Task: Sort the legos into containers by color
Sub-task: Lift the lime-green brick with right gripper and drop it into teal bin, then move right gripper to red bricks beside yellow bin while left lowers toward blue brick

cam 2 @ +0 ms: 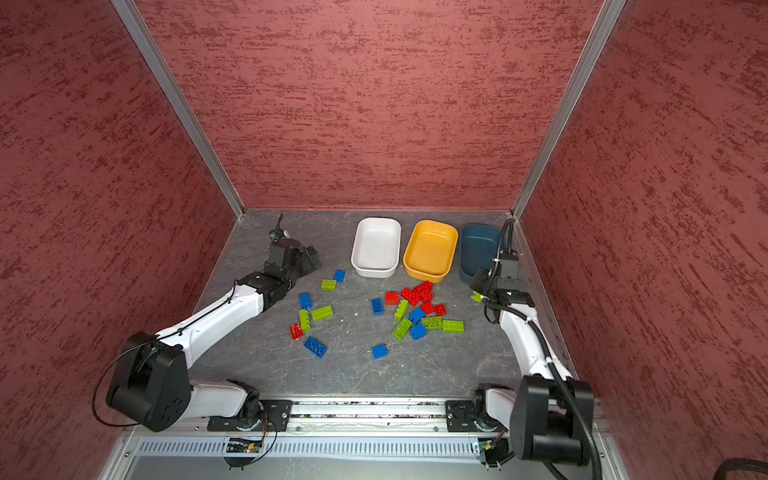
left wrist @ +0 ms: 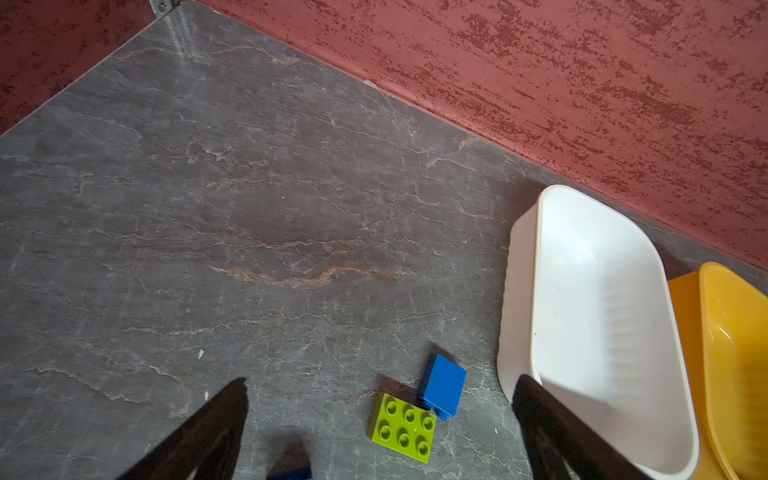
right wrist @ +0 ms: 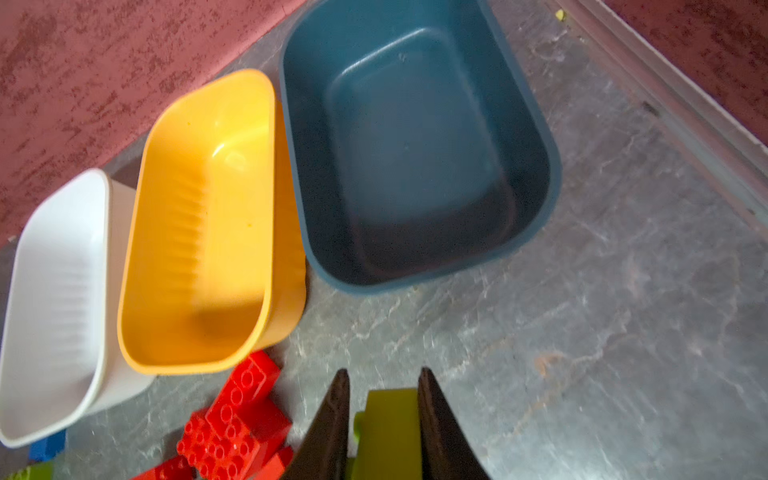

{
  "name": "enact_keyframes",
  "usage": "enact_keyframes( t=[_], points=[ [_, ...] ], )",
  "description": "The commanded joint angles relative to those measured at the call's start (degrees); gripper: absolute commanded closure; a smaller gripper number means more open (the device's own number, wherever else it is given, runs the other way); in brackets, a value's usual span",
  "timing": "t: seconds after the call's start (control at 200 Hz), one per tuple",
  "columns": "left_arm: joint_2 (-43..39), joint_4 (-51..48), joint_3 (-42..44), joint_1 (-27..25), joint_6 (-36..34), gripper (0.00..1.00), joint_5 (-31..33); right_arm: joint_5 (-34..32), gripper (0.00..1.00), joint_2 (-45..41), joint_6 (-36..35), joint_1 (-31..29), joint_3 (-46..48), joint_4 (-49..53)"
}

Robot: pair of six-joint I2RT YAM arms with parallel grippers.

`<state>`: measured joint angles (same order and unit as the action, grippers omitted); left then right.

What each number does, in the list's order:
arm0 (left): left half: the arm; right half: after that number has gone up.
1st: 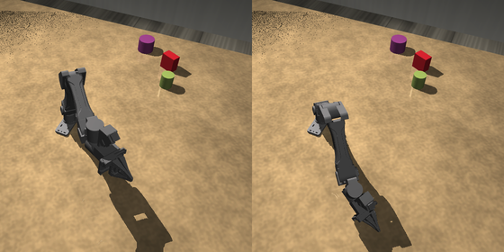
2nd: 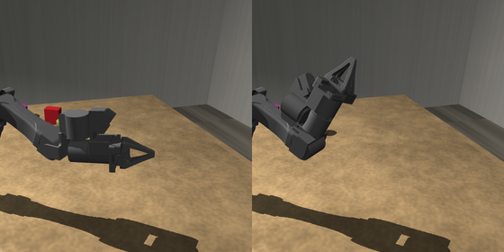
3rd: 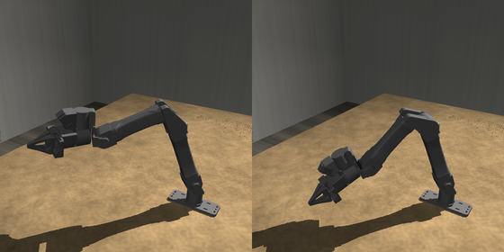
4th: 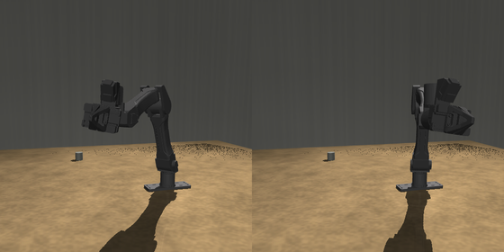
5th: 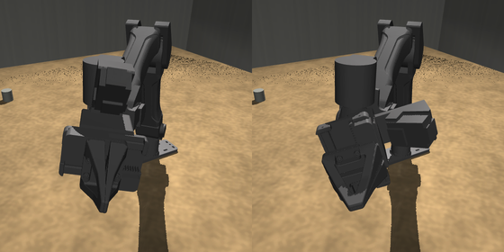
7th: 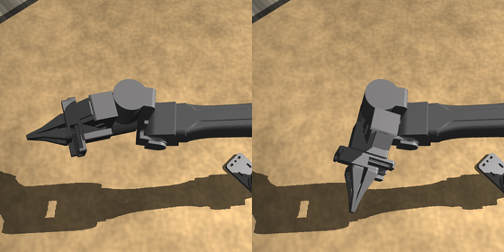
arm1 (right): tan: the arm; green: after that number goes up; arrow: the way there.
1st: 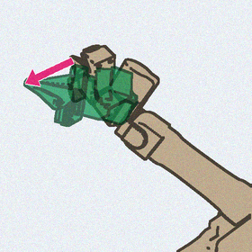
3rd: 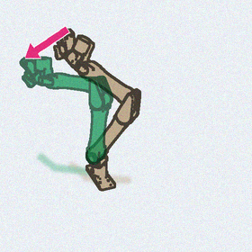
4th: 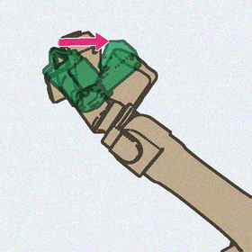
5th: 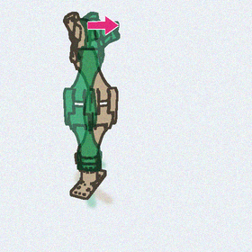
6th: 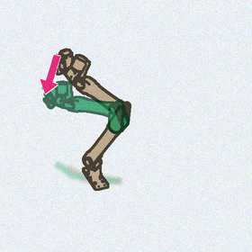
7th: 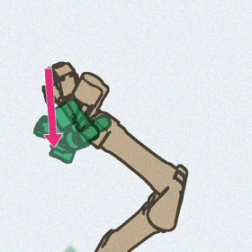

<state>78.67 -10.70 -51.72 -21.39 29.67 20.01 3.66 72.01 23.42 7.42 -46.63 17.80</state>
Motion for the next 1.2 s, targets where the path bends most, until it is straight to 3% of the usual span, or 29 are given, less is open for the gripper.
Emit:
enact_keyframes(
  t=[0.0,0.16,0.366,0.491,0.601,0.751,0.932,1.087,1.192],
  points=[
    [0.34,-1.21,-1.36,-1.27,-1.43,0.0,1.08,-0.57,0.83,7.88,-3.12,0.86,-8.11,-5.78],
    [-0.31,1.31,0.02,-2.17,-4.11,0.01,-2.13,-6.28,0.82,21.79,-6.6,1.49,-19.7,-3.54],
    [-1.07,2.03,1.39,-3.4,-5.59,0.0,-3.36,-5.77,0.76,34.13,-9.74,1.49,-31.53,0.92],
    [-1.03,2.4,1.97,-3.53,-5.72,0.01,-3.79,-2.02,0.63,36.1,-10.09,1.34,-35.14,2.5],
    [-0.81,2.44,2.27,-4.02,-5.84,0.01,-4.03,-1.07,0.51,34.2,-10.41,0.9,-34.33,3.32],
    [-2.7,5.99,5.53,-4.08,-6.71,0.0,-8.92,-3.45,0.4,27.9,-9.43,-0.08,-28.7,4.1],
    [-0.91,-0.96,2.3,-4.1,-5.97,0.01,-7.41,-3.32,0.2,15.93,-6.56,-1.47,-18.99,4.61],
    [0.57,2.22,1.11,-4.68,-7.6,0.01,-17.57,-0.75,0.18,5.25,-2.69,-2.27,-10.26,5.1],
    [2.71,1.9,-1.2,-6.71,-9.03,0.01,-18.45,3.1,0.18,-0.41,1.47,-2.85,-4.82,4.98]
  ],
)
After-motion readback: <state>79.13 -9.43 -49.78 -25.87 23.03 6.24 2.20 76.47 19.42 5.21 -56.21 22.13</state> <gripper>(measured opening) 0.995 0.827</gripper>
